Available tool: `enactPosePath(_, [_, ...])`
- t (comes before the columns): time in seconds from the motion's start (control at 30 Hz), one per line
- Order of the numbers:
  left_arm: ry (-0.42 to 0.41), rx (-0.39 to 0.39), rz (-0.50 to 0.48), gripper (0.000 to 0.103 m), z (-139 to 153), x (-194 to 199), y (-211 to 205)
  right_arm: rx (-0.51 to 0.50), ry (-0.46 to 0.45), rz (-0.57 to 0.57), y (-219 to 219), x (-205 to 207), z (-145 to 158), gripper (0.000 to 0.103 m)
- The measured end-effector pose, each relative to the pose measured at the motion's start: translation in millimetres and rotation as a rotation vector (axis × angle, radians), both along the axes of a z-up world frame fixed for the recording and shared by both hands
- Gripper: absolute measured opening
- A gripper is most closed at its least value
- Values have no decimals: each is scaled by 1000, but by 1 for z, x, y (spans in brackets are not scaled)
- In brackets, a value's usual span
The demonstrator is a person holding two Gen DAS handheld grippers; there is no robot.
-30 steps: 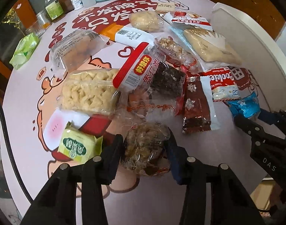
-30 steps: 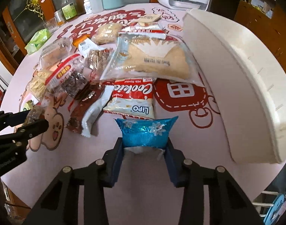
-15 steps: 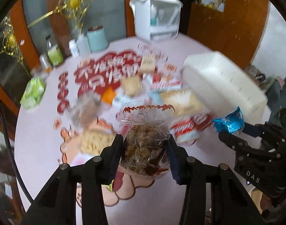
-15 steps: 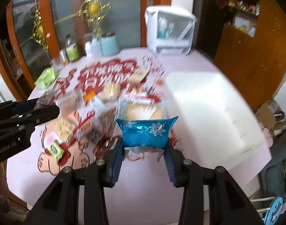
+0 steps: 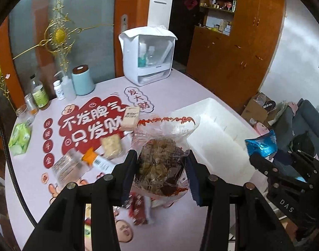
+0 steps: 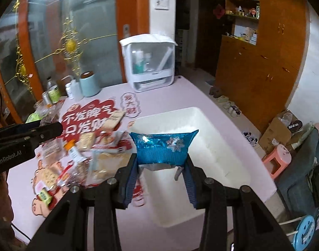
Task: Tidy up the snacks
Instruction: 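Carry both snacks over the white tray and open both tools to drop them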
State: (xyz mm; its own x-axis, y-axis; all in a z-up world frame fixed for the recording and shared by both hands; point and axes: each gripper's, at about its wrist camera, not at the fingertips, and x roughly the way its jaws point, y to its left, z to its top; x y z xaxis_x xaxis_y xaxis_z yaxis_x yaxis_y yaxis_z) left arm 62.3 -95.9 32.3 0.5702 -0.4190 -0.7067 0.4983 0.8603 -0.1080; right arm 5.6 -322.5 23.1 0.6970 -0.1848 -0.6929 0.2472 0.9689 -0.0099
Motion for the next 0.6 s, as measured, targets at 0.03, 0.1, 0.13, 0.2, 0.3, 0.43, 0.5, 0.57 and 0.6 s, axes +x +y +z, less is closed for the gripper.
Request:
enactPosePath(0.03, [0,-3,6,44,2,5,-13,-1,1,0,-11,2,0,42])
enactPosePath(0.1, [5,-4,15,44,3,11,-33,1,5,7,-33,9,-1,42])
enactPosePath(0.13, [13,-8,17,44,3,15,-45,-1,11,13,-44,13,-4,42])
enactPosePath(0.2, [18,-16,17,44,4,22,-73,-3,34,26,-61,19,-13,42])
enactPosePath(0.3, [19,-17,28,45,-1,33,-120,-11,73,53,-85,28,-31,43])
enactPosePath(0.43, [50,-12,29,45,-17,44,-176,-14,117,80,-106,32,-51,50])
enactPosePath(0.5, [77,-2,35,47,-31,48,-198,-5,134,112,-113,34,-61,60])
enactPosePath(0.57, [113,16,46,51,-46,53,-216,8,158,143,-117,37,-71,64])
enactPosePath(0.6, [129,27,53,58,-53,54,-224,14,168,153,-118,40,-75,64])
